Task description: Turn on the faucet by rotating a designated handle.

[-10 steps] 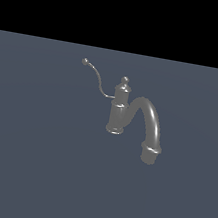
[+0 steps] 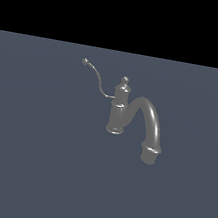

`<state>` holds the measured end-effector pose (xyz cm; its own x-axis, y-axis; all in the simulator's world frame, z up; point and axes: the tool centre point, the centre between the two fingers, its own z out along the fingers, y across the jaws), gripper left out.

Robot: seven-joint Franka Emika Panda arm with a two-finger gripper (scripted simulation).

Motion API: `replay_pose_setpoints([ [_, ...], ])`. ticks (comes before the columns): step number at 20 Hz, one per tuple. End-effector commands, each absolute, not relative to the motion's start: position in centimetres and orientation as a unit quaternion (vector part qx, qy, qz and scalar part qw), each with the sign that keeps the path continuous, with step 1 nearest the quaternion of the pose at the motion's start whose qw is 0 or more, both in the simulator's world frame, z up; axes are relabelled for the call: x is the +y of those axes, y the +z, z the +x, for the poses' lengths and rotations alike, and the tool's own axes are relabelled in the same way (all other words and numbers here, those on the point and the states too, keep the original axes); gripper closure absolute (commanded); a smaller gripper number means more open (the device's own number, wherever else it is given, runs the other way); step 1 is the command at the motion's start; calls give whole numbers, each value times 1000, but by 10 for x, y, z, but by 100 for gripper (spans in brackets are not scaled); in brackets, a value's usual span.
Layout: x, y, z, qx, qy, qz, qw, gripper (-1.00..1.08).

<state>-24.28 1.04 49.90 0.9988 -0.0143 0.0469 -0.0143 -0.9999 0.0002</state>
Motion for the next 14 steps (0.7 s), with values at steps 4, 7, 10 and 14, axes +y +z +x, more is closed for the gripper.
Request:
replay_pose_setpoints([
  [4,21,488,-235,-37,22,999,0,108],
  [7,30,478,-228,-61,22,998,0,108],
  [10,40,467,-219,-90,21,996,0,108],
  [14,54,451,-205,-133,19,991,-1,108],
])
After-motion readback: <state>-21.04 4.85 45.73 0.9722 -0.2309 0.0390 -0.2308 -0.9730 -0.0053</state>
